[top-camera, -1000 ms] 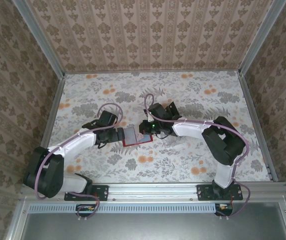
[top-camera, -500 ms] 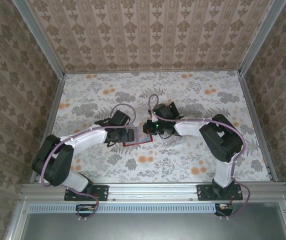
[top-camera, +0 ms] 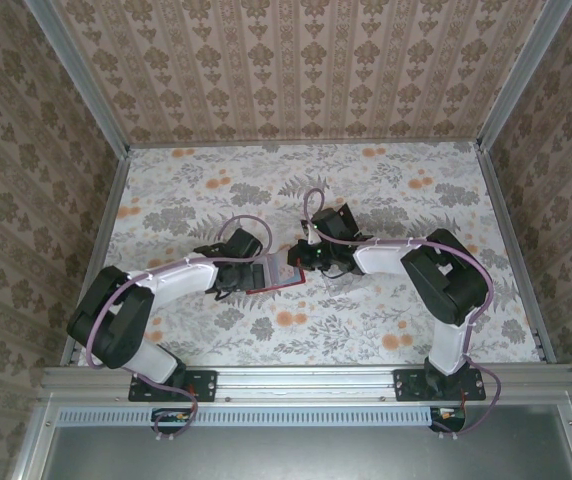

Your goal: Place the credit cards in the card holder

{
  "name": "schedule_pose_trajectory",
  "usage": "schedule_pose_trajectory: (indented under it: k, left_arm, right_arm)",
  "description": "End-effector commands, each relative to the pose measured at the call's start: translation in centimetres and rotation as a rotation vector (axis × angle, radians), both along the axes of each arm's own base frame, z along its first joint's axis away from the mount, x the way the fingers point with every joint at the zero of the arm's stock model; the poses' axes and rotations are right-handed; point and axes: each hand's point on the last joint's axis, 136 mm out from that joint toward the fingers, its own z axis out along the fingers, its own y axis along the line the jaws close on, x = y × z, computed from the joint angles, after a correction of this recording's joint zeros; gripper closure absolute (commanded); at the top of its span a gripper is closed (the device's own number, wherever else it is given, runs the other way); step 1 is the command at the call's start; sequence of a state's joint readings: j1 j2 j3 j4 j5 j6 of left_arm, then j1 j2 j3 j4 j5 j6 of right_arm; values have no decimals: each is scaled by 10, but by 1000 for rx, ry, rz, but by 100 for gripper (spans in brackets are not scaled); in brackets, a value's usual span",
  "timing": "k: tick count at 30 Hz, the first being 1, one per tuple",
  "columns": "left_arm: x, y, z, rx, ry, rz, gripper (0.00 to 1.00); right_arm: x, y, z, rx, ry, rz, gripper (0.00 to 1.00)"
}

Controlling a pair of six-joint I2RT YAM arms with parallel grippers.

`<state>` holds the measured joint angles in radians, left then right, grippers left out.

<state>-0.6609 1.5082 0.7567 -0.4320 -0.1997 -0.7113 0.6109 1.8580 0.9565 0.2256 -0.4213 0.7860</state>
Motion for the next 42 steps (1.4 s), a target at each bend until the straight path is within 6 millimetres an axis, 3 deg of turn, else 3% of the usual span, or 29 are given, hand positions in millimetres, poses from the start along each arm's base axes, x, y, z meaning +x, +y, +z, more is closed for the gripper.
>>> schedule_pose_trajectory:
  k: [1, 12, 42]
  left_arm:
    - [-14, 24, -13, 84, 43, 37, 0]
    - [-13, 40, -9, 91, 42, 56, 0]
    - [-16, 42, -12, 92, 53, 71, 0]
  right_arm:
    - [6, 7, 21, 108, -29, -29, 100]
    - [14, 13, 18, 184, -73, -81, 100]
    - [17, 36, 3, 233, -115, -52, 100]
